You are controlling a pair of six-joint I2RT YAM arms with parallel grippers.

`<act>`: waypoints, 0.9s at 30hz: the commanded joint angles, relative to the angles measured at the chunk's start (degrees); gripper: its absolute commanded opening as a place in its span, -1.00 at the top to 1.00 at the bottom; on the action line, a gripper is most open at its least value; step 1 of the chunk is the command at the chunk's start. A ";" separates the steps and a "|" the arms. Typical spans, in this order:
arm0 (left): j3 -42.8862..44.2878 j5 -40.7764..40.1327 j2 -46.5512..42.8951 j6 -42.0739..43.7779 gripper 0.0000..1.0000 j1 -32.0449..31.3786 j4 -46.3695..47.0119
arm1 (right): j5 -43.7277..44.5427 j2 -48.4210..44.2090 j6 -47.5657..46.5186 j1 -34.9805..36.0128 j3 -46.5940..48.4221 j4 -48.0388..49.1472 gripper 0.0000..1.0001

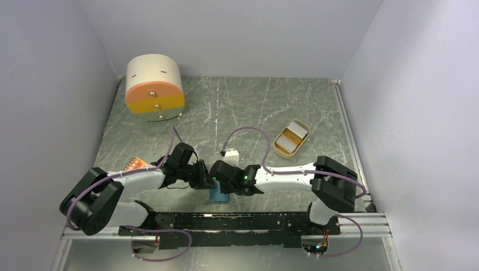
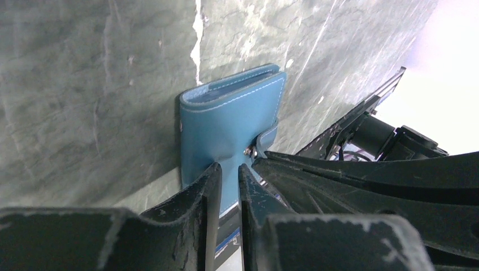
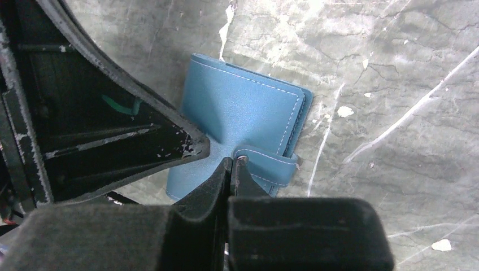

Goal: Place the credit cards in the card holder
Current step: Close the card holder at the center of the board.

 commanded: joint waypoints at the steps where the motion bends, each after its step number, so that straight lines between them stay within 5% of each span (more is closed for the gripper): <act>1: 2.45 -2.83 -3.55 1.28 0.52 -0.30 -7.01 | 1.40 2.02 -1.06 -0.23 1.97 -3.21 1.00; 12: 5.34 -1.50 -6.61 5.21 0.50 5.96 -15.08 | 1.05 5.13 -2.55 -0.29 4.49 -6.51 1.00; 27: 0.85 5.44 4.42 6.70 0.53 9.32 -3.15 | 1.21 12.28 -5.14 -0.94 11.62 -14.06 1.00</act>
